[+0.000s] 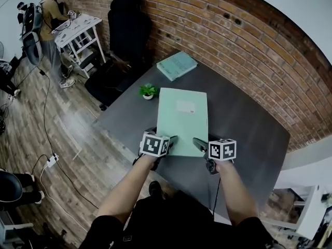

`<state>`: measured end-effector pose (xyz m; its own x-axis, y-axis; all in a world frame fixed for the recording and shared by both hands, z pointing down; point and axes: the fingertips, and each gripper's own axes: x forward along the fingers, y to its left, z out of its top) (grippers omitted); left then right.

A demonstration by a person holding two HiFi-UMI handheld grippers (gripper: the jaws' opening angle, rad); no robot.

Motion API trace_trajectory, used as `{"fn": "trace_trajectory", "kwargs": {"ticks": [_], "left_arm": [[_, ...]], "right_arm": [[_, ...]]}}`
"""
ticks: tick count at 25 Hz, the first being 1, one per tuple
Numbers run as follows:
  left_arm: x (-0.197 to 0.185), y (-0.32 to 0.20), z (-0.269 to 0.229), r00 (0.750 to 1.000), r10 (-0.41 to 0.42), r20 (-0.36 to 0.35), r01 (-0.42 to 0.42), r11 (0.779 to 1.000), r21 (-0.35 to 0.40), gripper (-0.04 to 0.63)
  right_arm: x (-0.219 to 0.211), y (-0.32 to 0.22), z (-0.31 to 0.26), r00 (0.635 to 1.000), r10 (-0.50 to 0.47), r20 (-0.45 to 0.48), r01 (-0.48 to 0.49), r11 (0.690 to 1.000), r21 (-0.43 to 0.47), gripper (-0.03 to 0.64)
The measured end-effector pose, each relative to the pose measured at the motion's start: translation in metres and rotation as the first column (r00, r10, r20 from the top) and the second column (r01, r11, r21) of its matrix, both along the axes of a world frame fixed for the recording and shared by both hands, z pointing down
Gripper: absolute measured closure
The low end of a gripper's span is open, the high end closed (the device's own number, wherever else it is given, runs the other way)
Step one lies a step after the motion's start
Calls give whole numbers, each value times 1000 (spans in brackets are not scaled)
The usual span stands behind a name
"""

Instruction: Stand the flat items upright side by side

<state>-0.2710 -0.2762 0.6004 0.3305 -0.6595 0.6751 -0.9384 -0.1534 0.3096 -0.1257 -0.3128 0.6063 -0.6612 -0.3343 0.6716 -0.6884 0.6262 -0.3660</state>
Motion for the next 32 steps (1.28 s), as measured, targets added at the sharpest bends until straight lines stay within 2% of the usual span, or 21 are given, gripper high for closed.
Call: {"fn": "trace_trajectory", "kwargs": {"ticks": [6, 9, 12, 16, 25, 30, 32], "left_arm": [[-12, -15, 29, 1000, 21, -19, -22, 998, -57, 140], [-11, -24, 44, 999, -1, -42, -3, 996, -85, 140], [-9, -29, 56, 997, -35, -71, 27, 994, -107, 140], [-7, -31, 63, 993, -69, -95, 58, 992, -114, 140], [-16, -36, 63, 989, -71, -131, 55, 991, -122, 176], [-21, -37, 54, 964, -70, -256, 47, 994, -94, 176], [-27, -36, 54, 964, -58, -260, 36, 995, -89, 199]], "right_arm": [[-9, -13, 27, 999, 34, -42, -36, 998, -52, 272], [-8, -23, 42, 999, 20, -46, -24, 997, -80, 272], [-9, -35, 48, 999, -9, -52, 6, 998, -66, 272], [-8, -51, 48, 998, -22, -64, 19, 999, -48, 272], [-8, -49, 58, 998, -53, -34, 48, 992, -115, 263], [-7, -53, 55, 997, -55, -55, 51, 996, -78, 253], [-7, -54, 54, 996, -62, -70, 58, 997, -54, 255]]}}
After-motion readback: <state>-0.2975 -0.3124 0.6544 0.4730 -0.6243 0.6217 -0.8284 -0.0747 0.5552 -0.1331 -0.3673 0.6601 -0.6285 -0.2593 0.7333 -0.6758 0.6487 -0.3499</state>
